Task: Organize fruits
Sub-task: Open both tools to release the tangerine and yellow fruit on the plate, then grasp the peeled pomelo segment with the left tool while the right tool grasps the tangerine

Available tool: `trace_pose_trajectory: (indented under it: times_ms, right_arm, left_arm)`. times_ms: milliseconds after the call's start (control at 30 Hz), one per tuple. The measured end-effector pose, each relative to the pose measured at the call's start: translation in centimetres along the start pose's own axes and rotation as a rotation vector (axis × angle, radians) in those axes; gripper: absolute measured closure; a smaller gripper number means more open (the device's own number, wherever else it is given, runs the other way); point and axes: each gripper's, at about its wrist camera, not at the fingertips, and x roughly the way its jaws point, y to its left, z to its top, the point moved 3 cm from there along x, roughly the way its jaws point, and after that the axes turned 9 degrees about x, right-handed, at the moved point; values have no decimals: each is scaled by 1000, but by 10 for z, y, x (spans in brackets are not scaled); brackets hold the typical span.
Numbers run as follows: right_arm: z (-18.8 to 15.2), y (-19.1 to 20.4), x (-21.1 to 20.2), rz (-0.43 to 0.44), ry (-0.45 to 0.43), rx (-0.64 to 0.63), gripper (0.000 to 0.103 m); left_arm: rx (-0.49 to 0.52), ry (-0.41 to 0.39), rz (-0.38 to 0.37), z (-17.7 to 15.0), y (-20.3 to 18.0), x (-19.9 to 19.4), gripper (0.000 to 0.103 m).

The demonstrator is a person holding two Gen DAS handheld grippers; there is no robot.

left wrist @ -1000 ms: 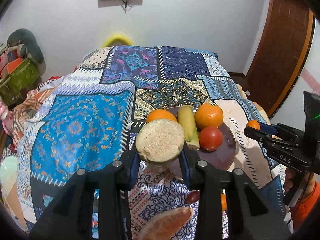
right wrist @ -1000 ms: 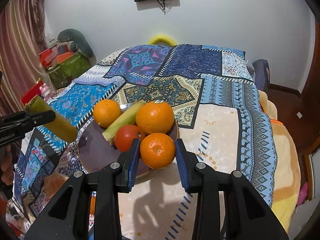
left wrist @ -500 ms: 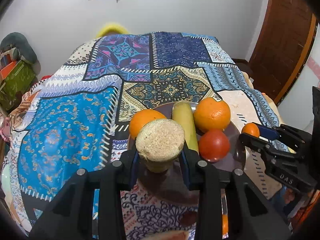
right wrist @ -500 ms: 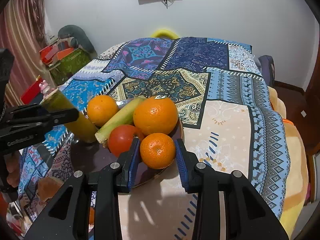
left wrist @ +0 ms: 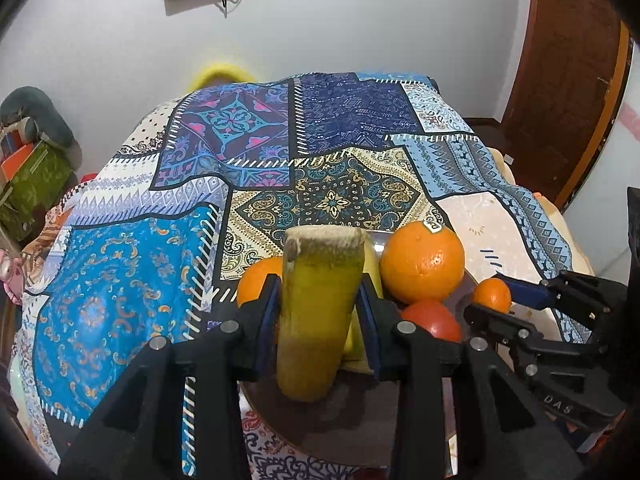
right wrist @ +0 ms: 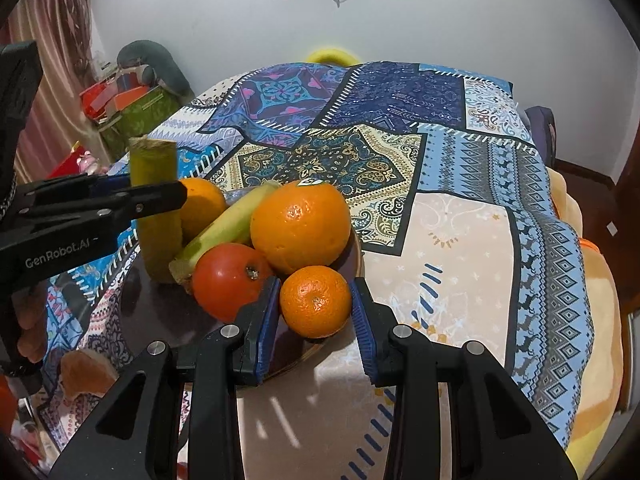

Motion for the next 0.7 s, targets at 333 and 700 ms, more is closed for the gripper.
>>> trace_pose_trajectory:
  times_ms: [333, 700]
  right_arm:
    - [2, 1, -2, -20, -13, -6, 57]
    - [1, 15, -47, -28, -59, -26, 57]
  left_arm:
    - [7, -9, -1, -1, -6, -9, 48]
    - [11, -47, 21, -22, 0, -72, 40]
